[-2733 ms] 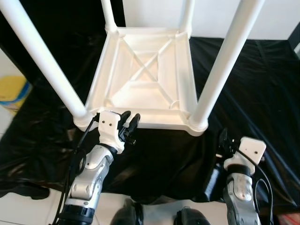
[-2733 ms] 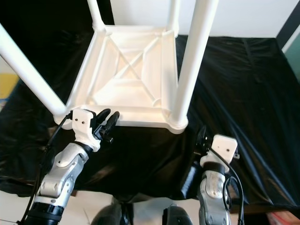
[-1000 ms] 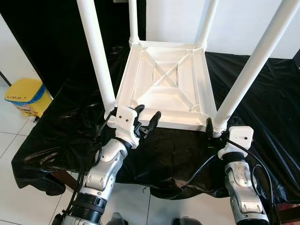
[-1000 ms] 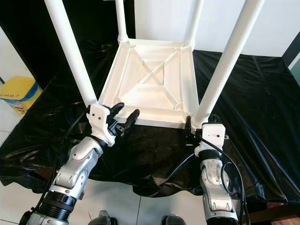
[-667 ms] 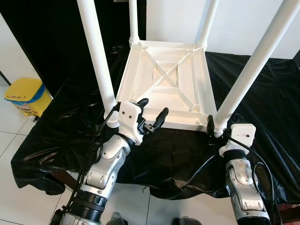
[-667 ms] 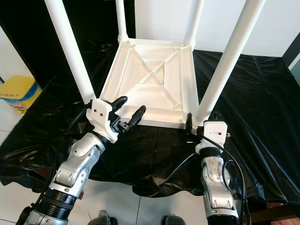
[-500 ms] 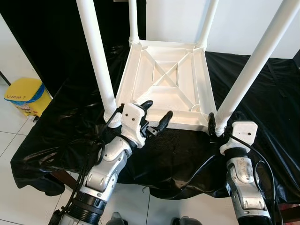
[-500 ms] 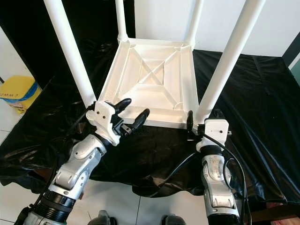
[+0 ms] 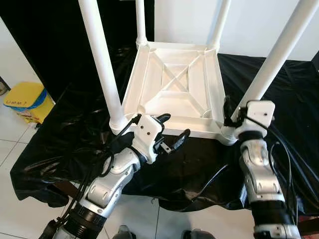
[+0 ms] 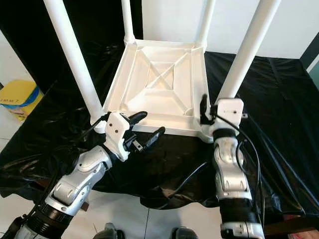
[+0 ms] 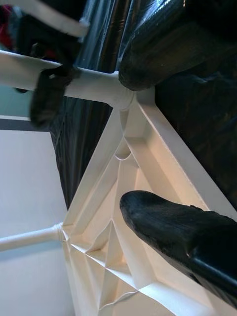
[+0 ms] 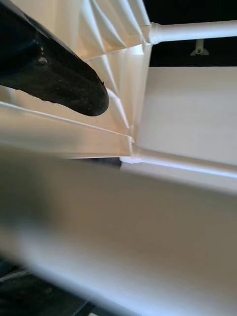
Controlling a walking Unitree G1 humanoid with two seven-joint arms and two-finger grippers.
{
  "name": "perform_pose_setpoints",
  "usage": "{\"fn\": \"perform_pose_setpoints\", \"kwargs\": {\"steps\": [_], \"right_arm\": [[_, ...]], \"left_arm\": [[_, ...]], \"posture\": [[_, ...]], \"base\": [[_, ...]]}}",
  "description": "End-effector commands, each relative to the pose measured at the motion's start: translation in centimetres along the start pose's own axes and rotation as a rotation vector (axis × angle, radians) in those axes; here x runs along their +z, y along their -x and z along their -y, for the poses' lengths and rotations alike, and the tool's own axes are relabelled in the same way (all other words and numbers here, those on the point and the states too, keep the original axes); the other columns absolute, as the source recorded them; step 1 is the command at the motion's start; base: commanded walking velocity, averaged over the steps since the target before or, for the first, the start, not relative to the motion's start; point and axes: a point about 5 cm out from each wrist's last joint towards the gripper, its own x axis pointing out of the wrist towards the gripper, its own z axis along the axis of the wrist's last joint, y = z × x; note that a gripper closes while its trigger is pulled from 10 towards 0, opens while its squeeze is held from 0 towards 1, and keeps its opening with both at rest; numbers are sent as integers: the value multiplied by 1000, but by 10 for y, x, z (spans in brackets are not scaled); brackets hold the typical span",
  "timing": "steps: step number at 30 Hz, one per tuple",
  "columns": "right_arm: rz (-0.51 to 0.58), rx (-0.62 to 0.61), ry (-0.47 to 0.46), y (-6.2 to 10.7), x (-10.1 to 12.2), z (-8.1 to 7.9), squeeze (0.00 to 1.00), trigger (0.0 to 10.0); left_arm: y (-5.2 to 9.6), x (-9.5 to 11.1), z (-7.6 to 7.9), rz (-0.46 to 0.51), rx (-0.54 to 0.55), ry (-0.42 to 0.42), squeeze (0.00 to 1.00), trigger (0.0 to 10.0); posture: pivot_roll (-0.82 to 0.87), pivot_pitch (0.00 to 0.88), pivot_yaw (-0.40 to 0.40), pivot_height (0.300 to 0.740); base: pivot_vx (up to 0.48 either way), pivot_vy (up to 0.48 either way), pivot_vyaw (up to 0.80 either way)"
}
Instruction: Building children table
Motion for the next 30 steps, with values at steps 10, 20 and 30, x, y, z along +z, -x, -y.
{"fn": "perform_pose_setpoints", "kwargs": {"steps": [10, 20, 30], "right_arm": [[-33, 4, 11, -7, 2, 4, 0, 0], [-73, 17, -18, -8, 1, 3, 0, 0], [-133, -14, -123, -8, -2, 4, 0, 10000]], "left_arm": [[7, -4, 23, -53, -323, 5, 0, 10000], [16, -19, 25, -152, -342, -4, 0, 10000], [4, -32, 16, -231, -237, 27, 0, 10000]], "posture": [[2, 92, -29, 740], [2, 94, -31, 740], [14, 98, -35, 740]], "base": [[0, 0, 0], [0, 0, 0], [0, 0, 0]]}}
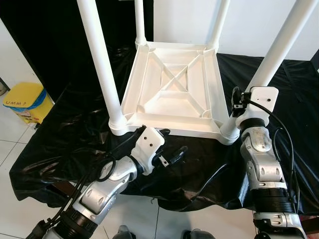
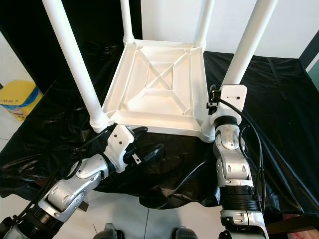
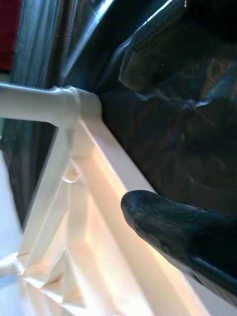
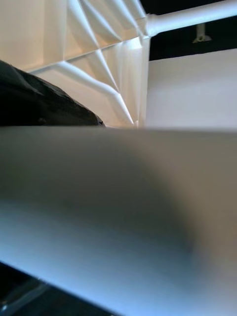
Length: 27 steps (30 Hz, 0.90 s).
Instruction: Building children table
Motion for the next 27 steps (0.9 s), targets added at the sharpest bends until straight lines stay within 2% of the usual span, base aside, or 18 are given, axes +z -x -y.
{"fn": "perform_pose_setpoints", "kwargs": {"steps": [1, 3, 7, 10, 16, 18, 21, 23, 25, 27], "right_arm": [[-60, -11, -80, 2, -7, 2, 0, 10000], [-74, -22, -169, 3, -6, 3, 0, 10000], [-79, -28, -237, 4, -4, 4, 0, 10000], [-107, -25, -342, 9, -2, 6, 0, 10000], [-123, -31, -373, 13, -4, 9, 0, 10000], [-157, -49, -437, 18, -8, 13, 0, 10000], [-171, -57, -478, 20, -9, 15, 0, 10000], [-190, -84, -591, 25, -12, 24, 0, 10000], [-190, -84, -591, 25, -12, 24, 0, 10000], [-198, -93, -642, 28, -13, 28, 0, 10000]], "left_arm": [[-4, -7, 9, -49, -157, 6, 0, 10000], [-5, -10, 10, -73, -151, -2, 0, 10000], [-6, -13, 9, -96, -139, 2, 0, 10000], [-3, -20, 4, -167, -86, 22, 0, 10000], [-1, -24, 2, -204, -66, 4, 0, 10000], [2, -27, -2, -235, -30, 4, 0, 10000], [4, -28, -4, -247, -5, 14, 0, 10000], [8, -28, -15, -280, 107, 49, 0, 10000], [8, -28, -15, -280, 107, 49, 0, 10000], [10, -29, -22, -305, 174, 62, 0, 10000]], "posture": [[12, 102, -34, 740], [9, 106, -29, 740], [5, 112, -26, 740], [0, 120, -24, 740], [-3, 124, -23, 740], [-3, 129, -22, 740], [-4, 129, -22, 740], [-5, 133, -21, 740], [-5, 133, -21, 740], [-1, 138, -26, 740]], "base": [[0, 0, 0], [0, 0, 0], [0, 0, 0], [0, 0, 0], [0, 0, 0], [0, 0, 0], [0, 0, 0], [0, 0, 0], [0, 0, 0], [0, 0, 0]]}}
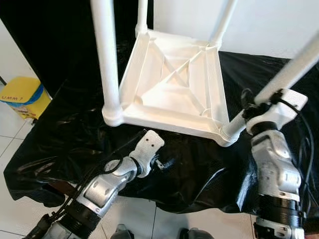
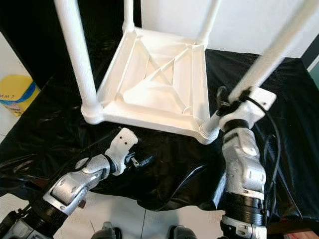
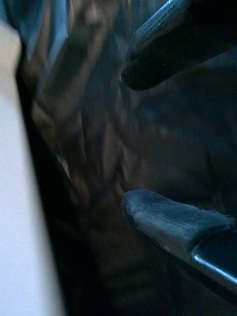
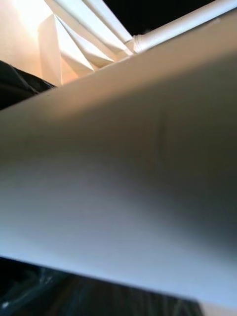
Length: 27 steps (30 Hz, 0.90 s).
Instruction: Building children table
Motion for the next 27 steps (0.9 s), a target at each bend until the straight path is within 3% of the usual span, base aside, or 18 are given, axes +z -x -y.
{"fn": "perform_pose_setpoints", "kwargs": {"steps": [1, 3, 6, 8, 12, 18, 22, 24, 27], "right_arm": [[-89, -40, -137, 7, -16, 9, 0, 10000], [-114, -57, -244, 13, -18, 16, 0, 10000], [-121, -55, -269, 15, -19, 17, 0, 10000], [-140, -47, -298, 21, -21, 20, 0, 10000], [-152, -54, -342, 26, -24, 25, 0, 10000], [-160, -81, -486, 36, -26, 37, 0, 10000], [-172, -87, -519, 39, -29, 39, 0, 10000], [-197, -86, -586, 48, -37, 41, 0, 10000], [-225, -83, -606, 55, -44, 41, 0, 10000]], "left_arm": [[1, -2, -5, -29, 86, 13, 0, 10000], [0, -1, -17, -53, 210, 32, 0, 10000], [0, 0, -19, -57, 238, 33, 0, 10000], [-3, 4, -33, -44, 365, 74, 0, 10000], [-4, 12, -47, -16, 473, 116, 0, 10000], [-4, 28, -78, 27, 683, 191, 0, 10000], [-6, 34, -88, 39, 736, 188, 0, 10000], [-15, 46, -97, 56, 768, 154, 0, 10000], [-22, 59, -102, 80, 776, 136, 0, 10000]], "posture": [[-1, 138, -26, 740], [0, 140, -28, 740], [0, 140, -28, 740], [-4, 142, -28, 740], [-6, 143, -28, 740], [-25, 142, -16, 740], [-28, 142, -15, 740], [-30, 145, -14, 740], [-29, 147, -16, 740]], "base": [[0, 0, 0], [0, 0, 0], [0, 0, 0], [0, 0, 0], [0, 0, 0], [0, 0, 0], [0, 0, 0], [0, 0, 0], [0, 0, 0]]}}
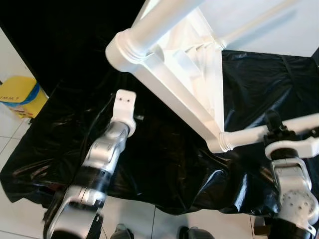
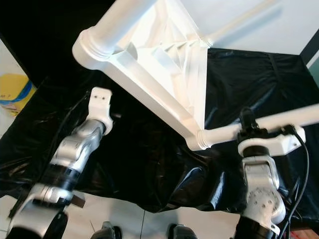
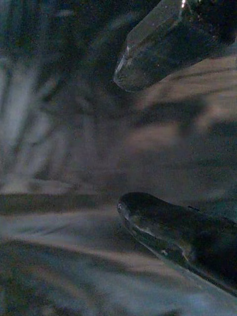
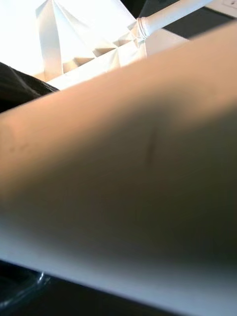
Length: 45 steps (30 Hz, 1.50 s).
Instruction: Building children table
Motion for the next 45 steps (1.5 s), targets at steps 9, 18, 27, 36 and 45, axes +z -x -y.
{"fn": "perform_pose_setpoints", "kwargs": {"steps": [9, 18, 27, 36, 45], "right_arm": [[-256, -106, -221, 38, -53, 34, 0, 10000], [-147, -154, -412, 43, -52, 54, 0, 10000], [-131, -188, -417, 60, -58, 65, 1000, 10000], [-43, -311, -301, 105, -45, 88, 114, 10000], [54, -407, -141, 147, -35, 77, 0, 10000]], "left_arm": [[-31, 71, 21, 182, 76, -16, 0, 10000], [-30, 113, 54, 298, -83, 12, 0, 10000], [-31, 137, 63, 368, -131, -22, 0, 10000], [-32, 144, 67, 391, -152, -47, 0, 10000], [-33, 147, 78, 403, -204, -75, 0, 10000]], "posture": [[-40, 153, -13, 740], [-39, 150, -2, 740], [-33, 161, 11, 740], [-64, 181, 56, 740], [-106, 210, 103, 740]], "base": [[0, 0, 0], [0, 0, 0], [0, 0, 0], [0, 0, 0], [0, 0, 0]]}}
